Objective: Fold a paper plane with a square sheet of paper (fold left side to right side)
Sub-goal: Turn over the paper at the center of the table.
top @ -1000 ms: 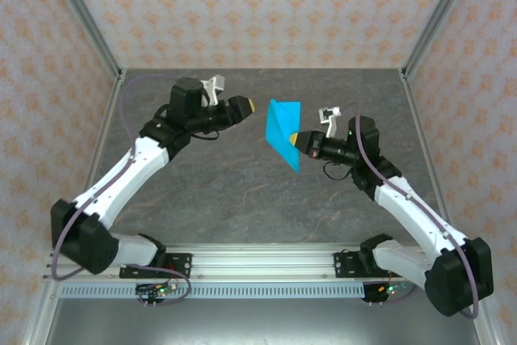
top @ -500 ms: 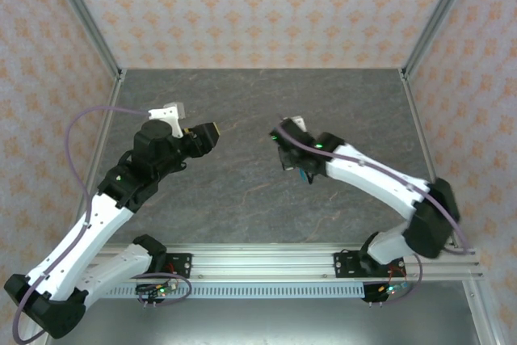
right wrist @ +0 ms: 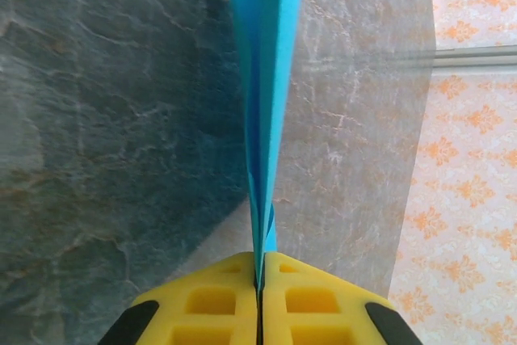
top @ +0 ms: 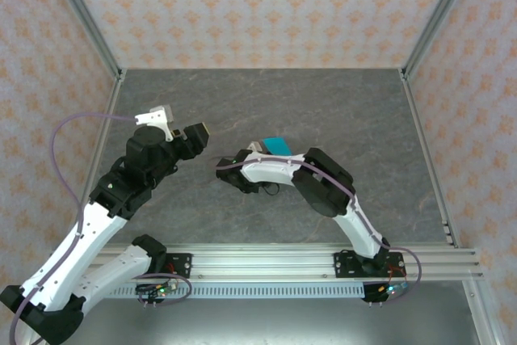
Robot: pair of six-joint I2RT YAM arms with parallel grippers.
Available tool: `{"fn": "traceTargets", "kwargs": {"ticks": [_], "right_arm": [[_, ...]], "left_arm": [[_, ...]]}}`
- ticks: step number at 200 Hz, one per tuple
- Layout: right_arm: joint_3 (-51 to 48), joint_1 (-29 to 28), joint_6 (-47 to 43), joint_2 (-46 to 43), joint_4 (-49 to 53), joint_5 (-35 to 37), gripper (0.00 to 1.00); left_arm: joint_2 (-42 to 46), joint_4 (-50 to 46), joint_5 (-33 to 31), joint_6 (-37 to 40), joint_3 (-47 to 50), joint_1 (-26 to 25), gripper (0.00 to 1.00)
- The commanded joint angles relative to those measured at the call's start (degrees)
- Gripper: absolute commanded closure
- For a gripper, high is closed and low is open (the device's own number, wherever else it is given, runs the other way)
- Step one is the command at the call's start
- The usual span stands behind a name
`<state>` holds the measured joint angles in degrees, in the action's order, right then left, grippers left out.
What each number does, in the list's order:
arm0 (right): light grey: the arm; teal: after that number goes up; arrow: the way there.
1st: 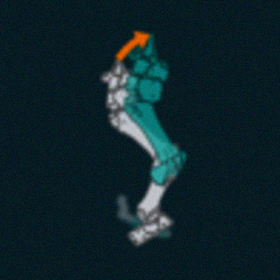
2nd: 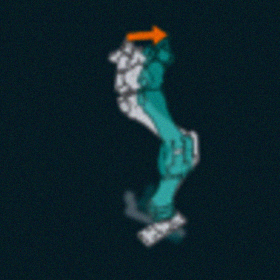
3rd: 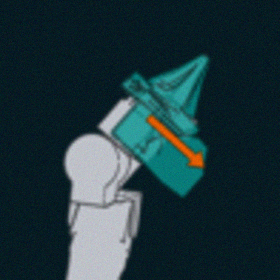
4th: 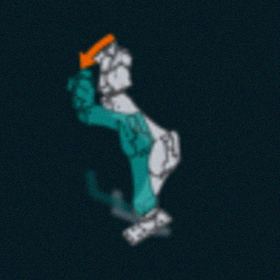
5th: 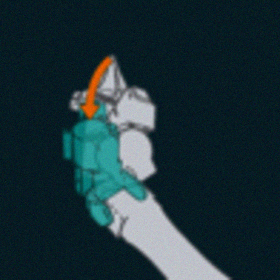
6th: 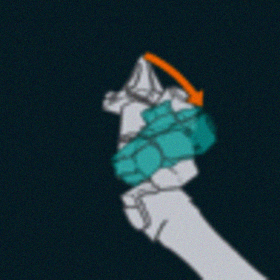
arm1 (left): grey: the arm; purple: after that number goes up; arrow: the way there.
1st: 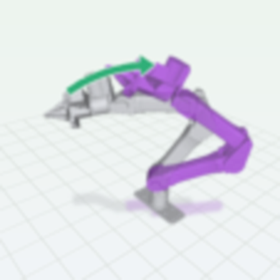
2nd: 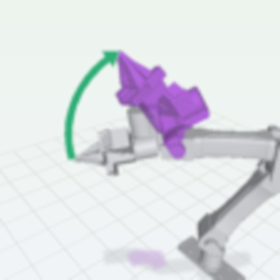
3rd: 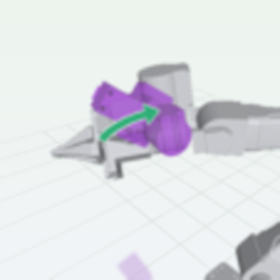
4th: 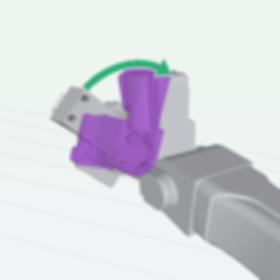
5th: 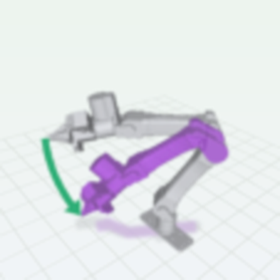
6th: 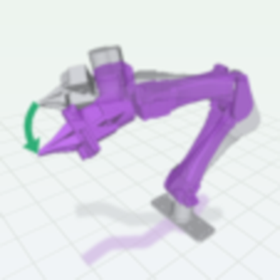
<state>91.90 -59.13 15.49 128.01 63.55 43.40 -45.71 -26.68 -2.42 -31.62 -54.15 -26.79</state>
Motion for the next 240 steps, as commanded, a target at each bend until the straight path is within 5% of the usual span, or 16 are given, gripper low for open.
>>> {"fn": "traceTargets", "kwargs": {"ticks": [1,18,54,89,139,171,209,240], "right_arm": [[3.5,-0.2,0.2,1.8,2.8,-0.8,0.90],[3.2,-0.2,-0.7,1.4,0.5,-6.7,0.86],[-3.7,-0.2,-2.0,-8.4,-11.4,-22.9,0.59],[-11.5,1.6,0.0,-22.1,-17.1,-29.2,0.42],[-29.4,14.1,3.1,-47.1,-30.1,-43.9,0.24],[-43.1,26.5,6.5,-59.2,-42.7,-61.6,0.10],[-52.8,37.6,11.2,-64.6,-52.2,-75.1,0.03],[-55.0,41.2,10.9,-65.1,-53.2,-79.7,0.03]], "left_arm": [[0.7,-1.1,-2.4,0.7,0.9,-0.1,0.20],[0.3,-1.0,-1.9,2.1,1.5,0.0,0.20],[-1.7,0.4,1.3,1.5,2.4,0.0,0.19],[-7.1,4.0,7.2,-2.3,3.7,0.0,0.20],[-22.6,18.6,19.8,-10.1,6.0,-1.2,0.20],[-34.2,29.5,26.0,-16.0,5.9,-3.1,0.21],[-45.8,37.5,29.2,-19.9,3.9,-4.8,0.23],[-52.0,37.5,29.7,-19.7,0.5,-5.6,0.26]]}}
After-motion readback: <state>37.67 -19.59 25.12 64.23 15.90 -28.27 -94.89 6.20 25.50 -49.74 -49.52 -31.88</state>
